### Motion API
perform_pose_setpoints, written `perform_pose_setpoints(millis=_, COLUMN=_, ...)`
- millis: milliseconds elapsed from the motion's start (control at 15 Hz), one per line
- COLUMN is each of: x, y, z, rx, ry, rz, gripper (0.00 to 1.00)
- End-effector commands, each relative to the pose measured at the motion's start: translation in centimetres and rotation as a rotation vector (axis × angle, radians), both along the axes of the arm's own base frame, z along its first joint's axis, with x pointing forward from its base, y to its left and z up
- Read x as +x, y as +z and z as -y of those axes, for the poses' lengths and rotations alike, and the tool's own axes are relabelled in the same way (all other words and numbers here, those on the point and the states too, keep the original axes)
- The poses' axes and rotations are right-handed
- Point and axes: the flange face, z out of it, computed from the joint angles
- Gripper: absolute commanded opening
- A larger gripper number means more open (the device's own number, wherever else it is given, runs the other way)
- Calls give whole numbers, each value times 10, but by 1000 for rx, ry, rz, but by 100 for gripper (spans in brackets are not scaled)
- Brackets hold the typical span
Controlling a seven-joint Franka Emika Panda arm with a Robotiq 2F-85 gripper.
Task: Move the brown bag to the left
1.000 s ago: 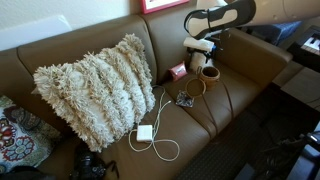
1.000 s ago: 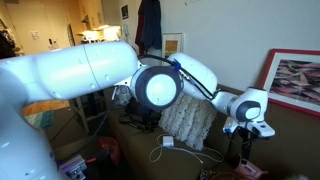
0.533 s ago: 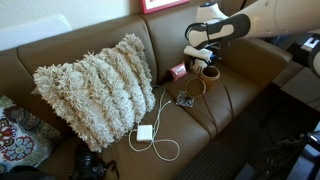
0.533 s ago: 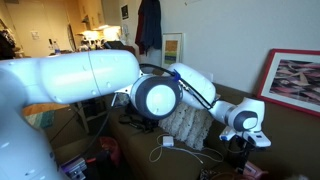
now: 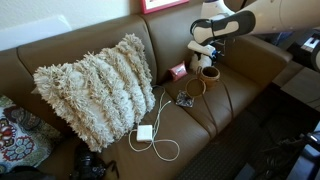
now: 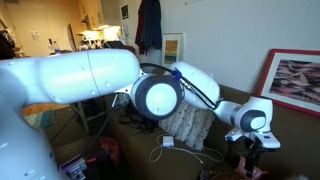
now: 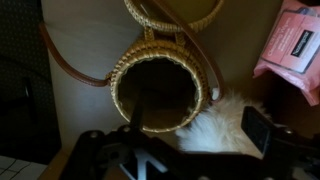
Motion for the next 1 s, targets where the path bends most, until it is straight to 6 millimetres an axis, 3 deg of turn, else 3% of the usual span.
perform_pose_setpoints(millis=0, x=-4, y=4, z=16, rx=-24, ry=-56, rz=-1, gripper=100)
perform_pose_setpoints(millis=933, x=-22, y=-24, z=23, rx=-30, ry=-47, rz=-38, gripper=100)
